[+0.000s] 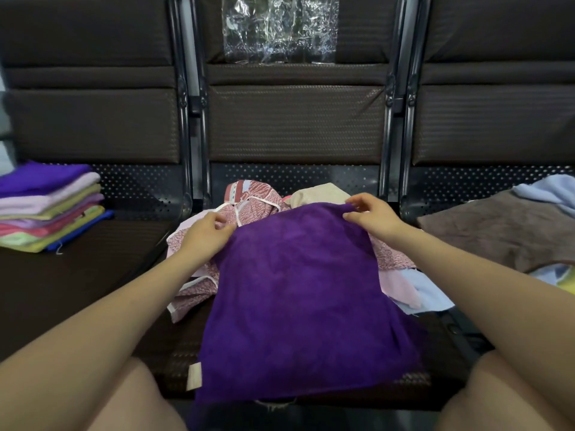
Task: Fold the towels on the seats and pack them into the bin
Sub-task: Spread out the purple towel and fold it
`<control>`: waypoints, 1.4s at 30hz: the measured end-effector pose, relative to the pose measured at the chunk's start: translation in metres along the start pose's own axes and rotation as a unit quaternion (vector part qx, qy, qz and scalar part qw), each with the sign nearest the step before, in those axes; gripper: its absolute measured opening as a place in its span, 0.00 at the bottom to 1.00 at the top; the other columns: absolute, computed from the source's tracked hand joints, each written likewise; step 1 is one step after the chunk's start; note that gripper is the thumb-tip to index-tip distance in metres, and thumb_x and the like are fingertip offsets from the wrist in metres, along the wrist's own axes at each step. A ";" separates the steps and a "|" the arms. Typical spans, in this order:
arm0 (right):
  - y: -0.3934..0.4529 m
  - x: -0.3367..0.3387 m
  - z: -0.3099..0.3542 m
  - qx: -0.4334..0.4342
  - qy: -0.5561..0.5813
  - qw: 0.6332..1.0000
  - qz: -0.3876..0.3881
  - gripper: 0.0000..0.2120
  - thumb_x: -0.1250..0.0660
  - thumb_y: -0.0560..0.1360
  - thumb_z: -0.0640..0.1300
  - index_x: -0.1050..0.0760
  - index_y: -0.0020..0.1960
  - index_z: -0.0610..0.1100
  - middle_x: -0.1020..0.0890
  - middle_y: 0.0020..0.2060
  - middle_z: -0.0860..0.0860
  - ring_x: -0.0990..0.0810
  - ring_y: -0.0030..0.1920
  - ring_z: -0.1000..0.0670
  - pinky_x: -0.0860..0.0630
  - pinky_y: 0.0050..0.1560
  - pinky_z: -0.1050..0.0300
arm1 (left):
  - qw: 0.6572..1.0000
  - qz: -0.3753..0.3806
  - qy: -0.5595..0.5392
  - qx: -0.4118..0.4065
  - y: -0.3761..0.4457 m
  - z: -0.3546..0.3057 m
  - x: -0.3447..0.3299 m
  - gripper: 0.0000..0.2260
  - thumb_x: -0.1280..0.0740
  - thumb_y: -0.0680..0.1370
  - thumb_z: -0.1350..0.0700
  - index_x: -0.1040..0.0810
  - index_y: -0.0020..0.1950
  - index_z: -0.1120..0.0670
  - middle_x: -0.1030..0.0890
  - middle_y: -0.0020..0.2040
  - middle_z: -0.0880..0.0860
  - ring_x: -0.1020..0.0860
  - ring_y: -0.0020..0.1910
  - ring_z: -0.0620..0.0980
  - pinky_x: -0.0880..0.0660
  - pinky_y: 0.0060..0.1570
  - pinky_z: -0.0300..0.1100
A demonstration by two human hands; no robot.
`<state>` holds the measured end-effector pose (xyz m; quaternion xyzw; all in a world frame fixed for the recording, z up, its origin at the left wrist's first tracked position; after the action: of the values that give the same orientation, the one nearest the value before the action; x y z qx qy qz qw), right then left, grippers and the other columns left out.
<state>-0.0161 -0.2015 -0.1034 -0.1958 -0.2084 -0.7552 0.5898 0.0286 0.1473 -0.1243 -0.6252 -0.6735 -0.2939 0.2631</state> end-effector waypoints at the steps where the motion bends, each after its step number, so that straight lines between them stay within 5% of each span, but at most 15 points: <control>1: 0.003 -0.002 0.003 0.004 0.021 1.000 0.004 0.12 0.28 0.71 0.37 0.24 0.52 0.47 0.21 0.46 0.50 0.24 0.48 0.51 0.26 0.53 0.56 | 0.999 0.027 -0.014 0.032 -0.005 0.008 -0.005 0.07 0.33 0.77 0.49 0.25 0.49 0.52 0.22 0.44 0.52 0.23 0.41 0.53 0.27 0.42 0.43; 4: 0.004 -0.005 0.012 0.022 -0.019 0.999 0.023 0.13 0.29 0.70 0.35 0.24 0.52 0.47 0.21 0.43 0.49 0.23 0.44 0.49 0.25 0.48 0.55 | 0.994 0.080 -0.002 0.069 -0.020 0.021 -0.015 0.08 0.32 0.77 0.51 0.24 0.42 0.54 0.22 0.38 0.54 0.24 0.36 0.53 0.26 0.38 0.42; 7: 0.005 -0.004 0.009 0.028 -0.202 0.978 0.040 0.04 0.29 0.71 0.46 0.23 0.42 0.53 0.19 0.45 0.45 0.23 0.52 0.46 0.27 0.49 0.54 | 0.986 0.097 -0.065 0.117 -0.032 0.035 -0.016 0.09 0.30 0.76 0.54 0.23 0.40 0.58 0.23 0.34 0.56 0.25 0.28 0.49 0.28 0.27 0.37; 10: 0.003 0.006 -0.002 -0.022 -0.300 0.953 0.048 0.09 0.31 0.72 0.55 0.24 0.36 0.54 0.20 0.43 0.46 0.32 0.56 0.47 0.29 0.57 0.53 | 0.978 0.097 -0.116 0.141 -0.041 0.042 -0.019 0.10 0.30 0.75 0.61 0.23 0.34 0.59 0.25 0.29 0.55 0.27 0.22 0.47 0.30 0.25 0.36; 13: 0.005 0.021 -0.004 -0.056 -0.040 0.998 0.014 0.06 0.27 0.71 0.47 0.19 0.39 0.45 0.20 0.36 0.48 0.26 0.45 0.50 0.27 0.48 0.58 | 0.970 0.051 -0.182 0.153 -0.039 0.045 -0.012 0.13 0.33 0.77 0.62 0.27 0.32 0.57 0.28 0.29 0.55 0.30 0.28 0.50 0.32 0.31 0.40; 15: 0.001 0.028 -0.003 -0.077 0.173 0.982 0.008 0.04 0.27 0.71 0.41 0.22 0.39 0.44 0.21 0.32 0.52 0.25 0.36 0.54 0.29 0.36 0.64 | 0.962 0.024 -0.226 0.154 -0.033 0.047 -0.003 0.14 0.35 0.78 0.61 0.30 0.32 0.55 0.30 0.31 0.54 0.32 0.29 0.49 0.33 0.31 0.40; 18: 0.002 0.030 0.001 -0.095 0.348 0.932 0.038 0.03 0.30 0.73 0.40 0.23 0.41 0.44 0.21 0.36 0.50 0.24 0.36 0.53 0.25 0.39 0.60 | 0.956 0.018 -0.254 0.147 -0.029 0.043 0.001 0.15 0.35 0.79 0.60 0.32 0.32 0.54 0.33 0.30 0.53 0.34 0.28 0.49 0.33 0.31 0.40; 24: 0.005 0.036 -0.005 -0.104 0.215 0.971 -0.023 0.11 0.28 0.72 0.38 0.28 0.37 0.47 0.24 0.31 0.50 0.25 0.27 0.56 0.29 0.25 0.67 | 0.954 0.009 -0.253 0.160 -0.023 0.040 -0.003 0.14 0.36 0.79 0.59 0.32 0.34 0.53 0.30 0.33 0.53 0.32 0.30 0.50 0.33 0.32 0.41; 29: 0.005 0.046 -0.004 -0.108 0.468 0.875 -0.066 0.17 0.39 0.77 0.29 0.33 0.59 0.46 0.21 0.46 0.45 0.20 0.42 0.51 0.21 0.32 0.61 | 0.959 0.048 -0.233 0.153 -0.021 0.032 -0.014 0.13 0.43 0.78 0.66 0.27 0.38 0.52 0.31 0.28 0.52 0.33 0.21 0.47 0.38 0.22 0.33; 31: 0.003 0.050 -0.009 -0.116 0.476 0.868 -0.076 0.19 0.40 0.77 0.28 0.38 0.62 0.47 0.22 0.46 0.43 0.18 0.42 0.50 0.20 0.34 0.60 | 0.957 0.062 -0.241 0.146 -0.022 0.025 -0.019 0.15 0.44 0.76 0.67 0.22 0.43 0.51 0.28 0.26 0.51 0.33 0.18 0.45 0.40 0.22 0.32; 35: -0.025 0.009 -0.042 -0.246 0.291 0.922 0.076 0.10 0.33 0.77 0.42 0.28 0.57 0.43 0.21 0.42 0.46 0.18 0.33 0.51 0.22 0.32 0.60 | 0.948 0.076 -0.265 0.157 -0.021 0.020 -0.023 0.09 0.40 0.75 0.61 0.22 0.44 0.49 0.24 0.37 0.52 0.29 0.33 0.49 0.37 0.33 0.39; 38: -0.038 0.001 -0.058 -0.274 0.245 0.922 0.121 0.14 0.31 0.75 0.44 0.26 0.59 0.46 0.20 0.42 0.48 0.21 0.41 0.50 0.27 0.42 0.59 | 0.927 0.119 -0.294 0.203 -0.018 0.027 -0.034 0.08 0.35 0.77 0.49 0.23 0.52 0.52 0.21 0.50 0.54 0.24 0.46 0.52 0.30 0.41 0.41; 42: -0.059 -0.008 -0.054 -0.292 0.207 0.909 0.212 0.11 0.28 0.69 0.43 0.24 0.51 0.46 0.20 0.40 0.50 0.24 0.42 0.51 0.30 0.47 0.60 | 0.909 0.134 -0.321 0.230 -0.010 0.028 -0.044 0.15 0.33 0.77 0.50 0.22 0.59 0.57 0.18 0.54 0.58 0.20 0.48 0.55 0.25 0.55 0.48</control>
<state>-0.0744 -0.2120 -0.1581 -0.2383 0.1945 -0.6633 0.6822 0.0220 0.1372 -0.1765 -0.6926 -0.6802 0.1239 0.2058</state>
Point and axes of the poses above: each hand's wrist, its own y-axis towards the middle knuckle, its own x-axis out of the back of the hand, z = x × y, the point moved 10 cm from there along y, towards the middle knuckle
